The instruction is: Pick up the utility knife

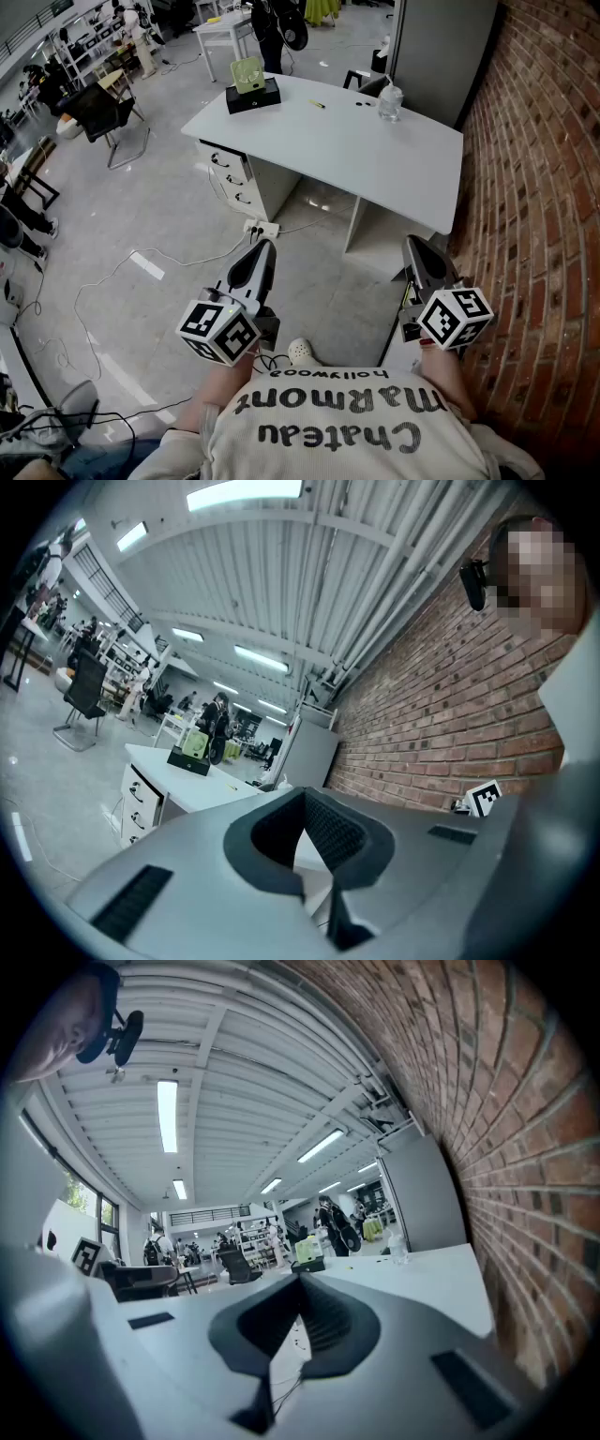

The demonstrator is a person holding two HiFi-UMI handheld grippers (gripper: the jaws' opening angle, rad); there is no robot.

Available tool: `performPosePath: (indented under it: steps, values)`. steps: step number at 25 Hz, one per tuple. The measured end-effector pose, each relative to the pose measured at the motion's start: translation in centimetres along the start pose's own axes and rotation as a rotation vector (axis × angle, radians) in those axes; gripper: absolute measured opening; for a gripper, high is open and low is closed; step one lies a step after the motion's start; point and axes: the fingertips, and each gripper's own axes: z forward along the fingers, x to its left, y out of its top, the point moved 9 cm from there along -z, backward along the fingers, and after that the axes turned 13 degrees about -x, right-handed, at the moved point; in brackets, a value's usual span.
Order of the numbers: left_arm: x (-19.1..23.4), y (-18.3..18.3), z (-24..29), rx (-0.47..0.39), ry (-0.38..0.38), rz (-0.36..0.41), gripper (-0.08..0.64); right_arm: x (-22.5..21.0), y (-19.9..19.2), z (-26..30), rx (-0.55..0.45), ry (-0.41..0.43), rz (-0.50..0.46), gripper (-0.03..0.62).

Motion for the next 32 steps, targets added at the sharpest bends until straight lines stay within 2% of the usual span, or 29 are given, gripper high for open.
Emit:
performPosePath:
  steps: [6,11,15,20,26,32]
  values:
    - [3.1,1.6,3.4,-0.012,0.0,-0.008,0.002,-0.5,0.6,4.6,-0.005,-0.015,0.038,0.003]
    - [6.1,3.8,6.2,-0.047,-0.014,0.007,0.002,0.4,1.5,9.0,-0.053,0.009,0.064,0.003]
    - [8.5,4.3,7.8,-0.056,-0.024,0.016,0.002,0.5,0.5,11.9,-0.068,0.009,0.09,0.003]
    - [11.4,3.0,8.0,-0.008,-0.006,-0.009,0.002,0.3,-2.9,13.8,0.025,-0.036,0.106,0.003]
    - [14.1,1.6,8.9,0.066,0.036,-0.026,0.002,-0.1,-4.9,16.3,0.095,-0.054,0.133,0.003]
    - [15.6,1.0,11.2,0.055,0.058,-0.03,0.002,-1.1,-5.3,19.5,0.104,-0.028,0.118,0.003]
